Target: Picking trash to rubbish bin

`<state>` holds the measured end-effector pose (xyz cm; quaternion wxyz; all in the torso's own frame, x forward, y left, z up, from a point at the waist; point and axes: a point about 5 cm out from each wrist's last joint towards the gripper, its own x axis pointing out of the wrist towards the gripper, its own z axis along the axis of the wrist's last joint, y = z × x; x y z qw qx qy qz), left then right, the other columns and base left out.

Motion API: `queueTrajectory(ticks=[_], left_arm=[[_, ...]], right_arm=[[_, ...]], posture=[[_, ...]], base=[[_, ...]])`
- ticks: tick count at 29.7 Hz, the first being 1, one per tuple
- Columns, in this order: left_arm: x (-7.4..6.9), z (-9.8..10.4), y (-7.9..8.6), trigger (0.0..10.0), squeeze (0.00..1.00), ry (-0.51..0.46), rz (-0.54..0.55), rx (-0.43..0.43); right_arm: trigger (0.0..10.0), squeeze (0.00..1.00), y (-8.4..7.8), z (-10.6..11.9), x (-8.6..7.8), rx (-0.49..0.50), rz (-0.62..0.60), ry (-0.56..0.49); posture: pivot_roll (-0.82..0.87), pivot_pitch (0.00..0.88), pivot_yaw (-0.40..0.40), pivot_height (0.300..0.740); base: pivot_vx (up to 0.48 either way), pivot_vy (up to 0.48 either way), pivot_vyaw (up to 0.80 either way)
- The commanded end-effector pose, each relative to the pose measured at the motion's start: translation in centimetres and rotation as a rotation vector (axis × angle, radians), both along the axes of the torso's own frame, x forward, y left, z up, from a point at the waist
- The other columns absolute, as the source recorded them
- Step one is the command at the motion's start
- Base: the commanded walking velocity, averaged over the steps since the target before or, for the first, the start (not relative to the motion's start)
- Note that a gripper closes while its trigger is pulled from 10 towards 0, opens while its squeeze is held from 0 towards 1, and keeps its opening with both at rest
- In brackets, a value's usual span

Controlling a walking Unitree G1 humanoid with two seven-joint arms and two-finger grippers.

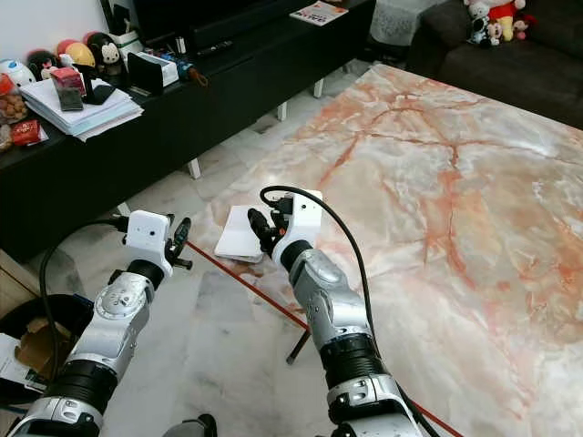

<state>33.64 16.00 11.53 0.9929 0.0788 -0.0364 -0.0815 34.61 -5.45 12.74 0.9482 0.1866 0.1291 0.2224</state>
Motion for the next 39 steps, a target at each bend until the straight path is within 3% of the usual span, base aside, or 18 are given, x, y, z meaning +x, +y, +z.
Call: queueTrajectory(ticks=[1,7,8,9,14,15,16,17,18,24,38,39], left_arm=[[0.0,-0.2,0.0,10.0,0.00,0.024,-0.017,-0.011],[0.0,-0.2,-0.5,10.0,0.00,0.029,-0.043,-0.005],[0.0,-0.2,-0.6,10.0,0.00,0.030,-0.047,-0.004],[0.0,-0.2,-0.7,10.0,0.00,0.031,-0.050,-0.005],[-0.1,-0.3,-0.7,10.0,0.00,0.038,-0.056,-0.005],[-0.1,-0.4,-0.8,10.0,0.00,0.039,-0.058,-0.006],[-0.1,-0.4,-0.8,10.0,0.00,0.039,-0.058,-0.006],[-0.1,-0.4,-0.8,10.0,0.00,0.039,-0.059,-0.006],[-0.2,-0.4,-0.9,10.0,0.00,0.040,-0.063,-0.006],[-0.2,-0.5,-1.1,10.0,0.00,0.046,-0.077,0.000],[-0.3,-0.7,-1.6,10.0,0.00,0.056,-0.094,0.005],[-0.3,-0.7,-1.6,10.0,0.00,0.057,-0.095,0.007]], right_arm=[[10.0,0.00,-0.2,-0.4,0.1,-0.031,-0.025,0.040],[10.0,0.00,-0.7,-1.2,0.2,-0.028,-0.069,0.109],[10.0,0.66,-0.8,-1.1,0.3,-0.015,-0.076,0.116],[10.0,1.00,-0.8,-0.9,0.3,-0.002,-0.076,0.107],[10.0,1.00,-0.4,-0.4,0.3,0.023,-0.061,0.113],[10.0,0.83,-0.3,-0.4,0.3,0.029,-0.054,0.118],[10.0,0.83,-0.3,-0.4,0.3,0.029,-0.054,0.118],[10.0,0.14,-0.3,-0.4,0.3,0.036,-0.049,0.126],[10.0,0.00,0.0,-0.4,0.2,0.082,-0.040,0.163],[10.0,0.00,0.4,-0.2,0.1,0.155,-0.012,0.199],[10.0,0.00,0.8,-0.1,-0.2,0.166,0.030,0.214],[4.6,0.00,0.8,0.0,-0.3,0.167,0.037,0.209]], posture=[[0.11,0.141,-0.056,0.740],[0.11,0.139,-0.058,0.740],[0.11,0.141,-0.059,0.740],[0.11,0.141,-0.059,0.740],[0.11,0.145,-0.060,0.740],[0.11,0.145,-0.060,0.740],[0.11,0.145,-0.060,0.740],[0.11,0.145,-0.060,0.740],[0.11,0.146,-0.059,0.740],[0.11,0.149,-0.061,0.740],[0.11,0.154,-0.063,0.740],[0.11,0.155,-0.064,0.740]], base=[[0.000,0.000,0.00],[0.000,0.000,0.00],[0.000,0.000,0.00],[0.000,0.000,0.00],[0.000,0.000,0.00],[0.000,0.000,0.00],[0.000,0.000,0.00],[0.000,0.000,0.00],[0.000,0.000,0.00],[0.000,0.000,0.00],[0.000,0.000,0.00],[0.000,0.000,0.00]])
